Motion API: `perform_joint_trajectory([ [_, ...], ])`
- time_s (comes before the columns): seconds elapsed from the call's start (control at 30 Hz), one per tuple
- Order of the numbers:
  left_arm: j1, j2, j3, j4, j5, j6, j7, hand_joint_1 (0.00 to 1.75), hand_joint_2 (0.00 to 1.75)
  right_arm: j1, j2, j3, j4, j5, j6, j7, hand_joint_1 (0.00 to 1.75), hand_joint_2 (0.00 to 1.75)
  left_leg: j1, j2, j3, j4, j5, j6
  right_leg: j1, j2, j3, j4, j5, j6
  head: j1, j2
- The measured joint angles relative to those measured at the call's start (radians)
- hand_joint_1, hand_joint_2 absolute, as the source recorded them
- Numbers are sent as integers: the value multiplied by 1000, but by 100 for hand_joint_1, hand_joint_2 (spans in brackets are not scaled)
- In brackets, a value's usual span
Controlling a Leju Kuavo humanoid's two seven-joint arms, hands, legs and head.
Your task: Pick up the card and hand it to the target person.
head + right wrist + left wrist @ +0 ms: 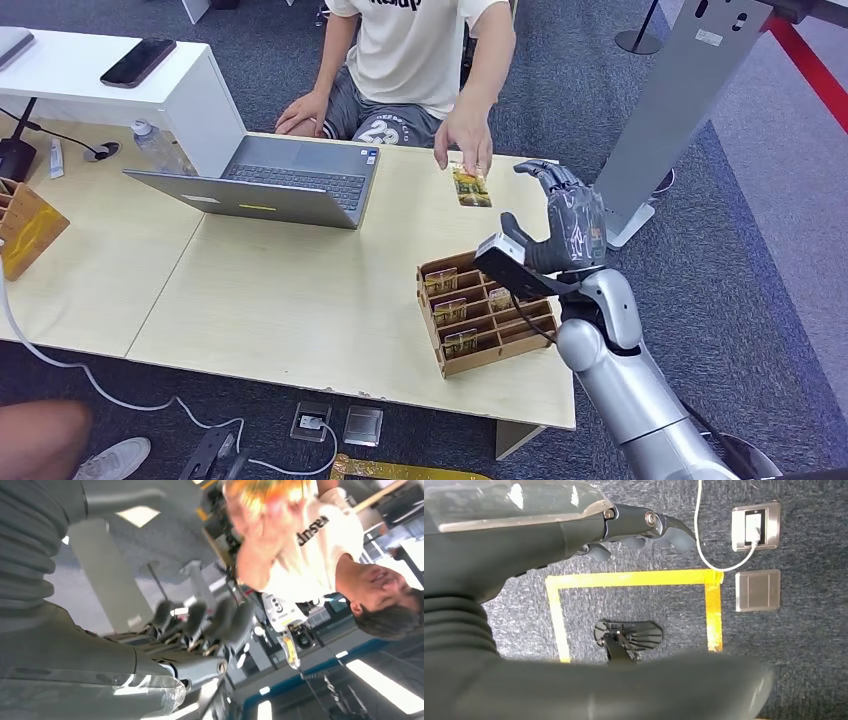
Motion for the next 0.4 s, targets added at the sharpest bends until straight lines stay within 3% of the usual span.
perform_joint_trajectory([
  [0.2, 10, 0, 0, 0, 30, 36, 0, 0, 0, 44, -10, -31, -45, -472, 141, -146, 0, 175, 0, 0, 0, 0, 0, 0, 0, 0, -1, 0, 0, 0, -1, 0],
  [0.3, 13, 0, 0, 0, 35, 57, 1, 0, 0, 82, -33, -61, -94, -683, 222, -171, 0, 175, 0, 0, 0, 0, 0, 0, 0, 0, -1, -1, 0, 0, -1, 0],
  [0.4, 16, 0, 0, 0, 39, 64, 6, 0, 0, 123, -64, -86, -142, -791, 266, -164, 0, 175, 0, 0, 0, 0, 0, 0, 0, 0, -1, -1, 0, 0, 0, 0],
])
